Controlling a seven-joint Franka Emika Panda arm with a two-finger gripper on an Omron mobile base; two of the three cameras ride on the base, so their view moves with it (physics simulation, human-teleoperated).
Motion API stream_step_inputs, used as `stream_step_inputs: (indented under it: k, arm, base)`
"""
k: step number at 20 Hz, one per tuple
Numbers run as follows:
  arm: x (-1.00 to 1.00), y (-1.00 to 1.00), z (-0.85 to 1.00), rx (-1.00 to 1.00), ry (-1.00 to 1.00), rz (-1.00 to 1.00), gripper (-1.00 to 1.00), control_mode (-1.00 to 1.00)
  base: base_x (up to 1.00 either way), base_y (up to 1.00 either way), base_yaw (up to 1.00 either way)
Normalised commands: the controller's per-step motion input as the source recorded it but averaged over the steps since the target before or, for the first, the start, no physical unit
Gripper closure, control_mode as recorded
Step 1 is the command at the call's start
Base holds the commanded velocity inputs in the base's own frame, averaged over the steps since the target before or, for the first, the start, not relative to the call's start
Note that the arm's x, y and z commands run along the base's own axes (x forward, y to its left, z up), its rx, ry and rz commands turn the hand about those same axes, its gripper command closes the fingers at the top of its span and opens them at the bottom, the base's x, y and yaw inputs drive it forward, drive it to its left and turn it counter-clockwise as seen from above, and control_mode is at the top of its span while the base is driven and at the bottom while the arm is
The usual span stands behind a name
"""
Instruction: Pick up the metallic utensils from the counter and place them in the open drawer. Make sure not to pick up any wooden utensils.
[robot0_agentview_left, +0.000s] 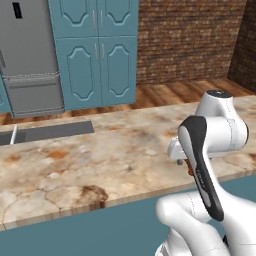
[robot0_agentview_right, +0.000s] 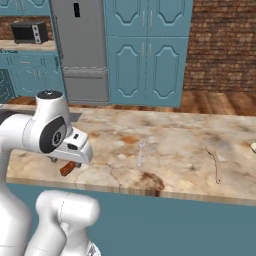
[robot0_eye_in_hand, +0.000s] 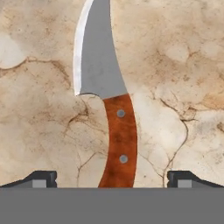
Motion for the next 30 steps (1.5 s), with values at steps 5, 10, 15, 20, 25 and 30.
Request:
stream_step_inputs:
  k: [5, 10, 15, 20, 25, 30]
  arm:
    - [0.11, 0.00, -0.22, 0.00, 0.04, 0.00, -1.00, -1.00]
    - [0.02, 0.00, -0.23, 0.00, 0.02, 0.00, -1.00, -1.00]
    - [0.00, 0.00, -0.24, 0.00, 0.00, 0.00, -1.00, -1.00]
    - [0.00, 0.00, -0.26, -0.01, 0.00, 0.00, 1.00, -1.00]
    - [0.00, 0.00, -0.29, -0.01, 0.00, 0.00, 1.00, -1.00]
    - [0.02, 0.28, -0.26, -0.02, 0.04, 0.00, 1.00, -1.00]
  base:
    - [0.00, 0.00, 0.00]
    - [0.00, 0.00, 0.00]
    - [0.00, 0.00, 0.00]
    - [0.00, 0.00, 0.00]
    - [0.00, 0.00, 0.00]
    - [0.00, 0.00, 0.00]
